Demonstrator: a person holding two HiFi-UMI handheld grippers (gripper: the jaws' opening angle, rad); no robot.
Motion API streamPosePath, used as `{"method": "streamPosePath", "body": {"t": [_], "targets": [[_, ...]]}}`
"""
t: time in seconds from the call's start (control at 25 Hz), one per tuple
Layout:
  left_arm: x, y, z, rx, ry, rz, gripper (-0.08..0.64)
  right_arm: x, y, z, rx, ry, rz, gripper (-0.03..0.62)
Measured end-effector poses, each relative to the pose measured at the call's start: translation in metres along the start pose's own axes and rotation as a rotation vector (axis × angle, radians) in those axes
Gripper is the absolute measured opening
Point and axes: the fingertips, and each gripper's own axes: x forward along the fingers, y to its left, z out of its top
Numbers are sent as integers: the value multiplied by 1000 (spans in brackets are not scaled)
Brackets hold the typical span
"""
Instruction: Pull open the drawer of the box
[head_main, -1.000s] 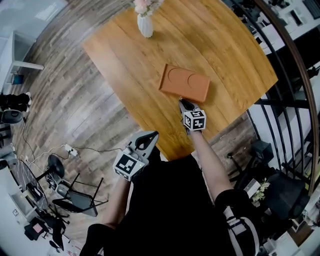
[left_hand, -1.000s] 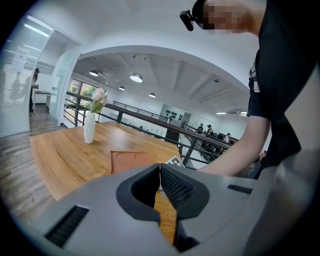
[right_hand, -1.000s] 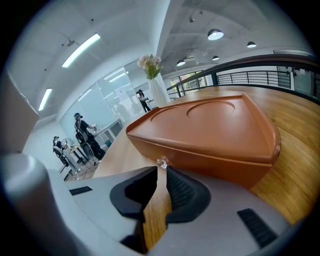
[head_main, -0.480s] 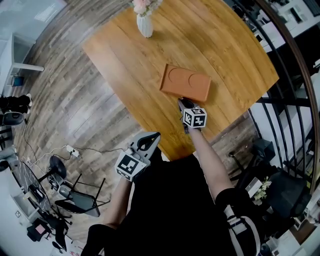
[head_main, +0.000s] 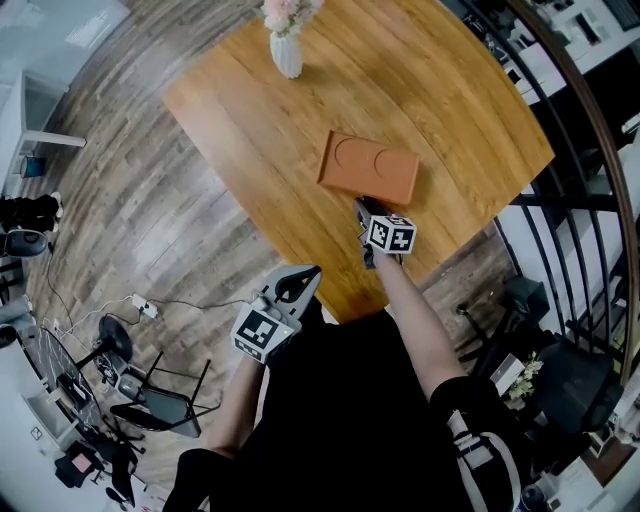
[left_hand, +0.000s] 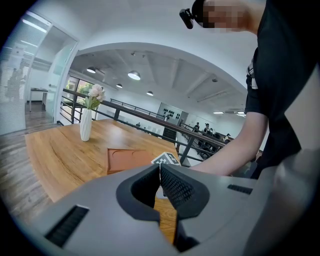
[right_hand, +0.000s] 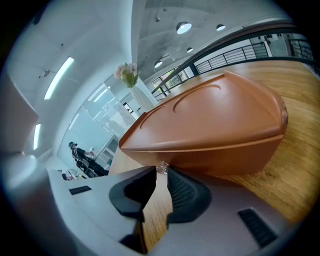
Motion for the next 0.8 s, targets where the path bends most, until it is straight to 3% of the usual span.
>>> {"method": "streamPosePath", "body": {"t": [0.24,0.8], "targets": [[-1,-5,-5,-5,-1,-1,25,-4,-3,4,226,-15,33,86],[-4,-14,0,15,1,7,25,-10,0,4,205,4,31,82]]}}
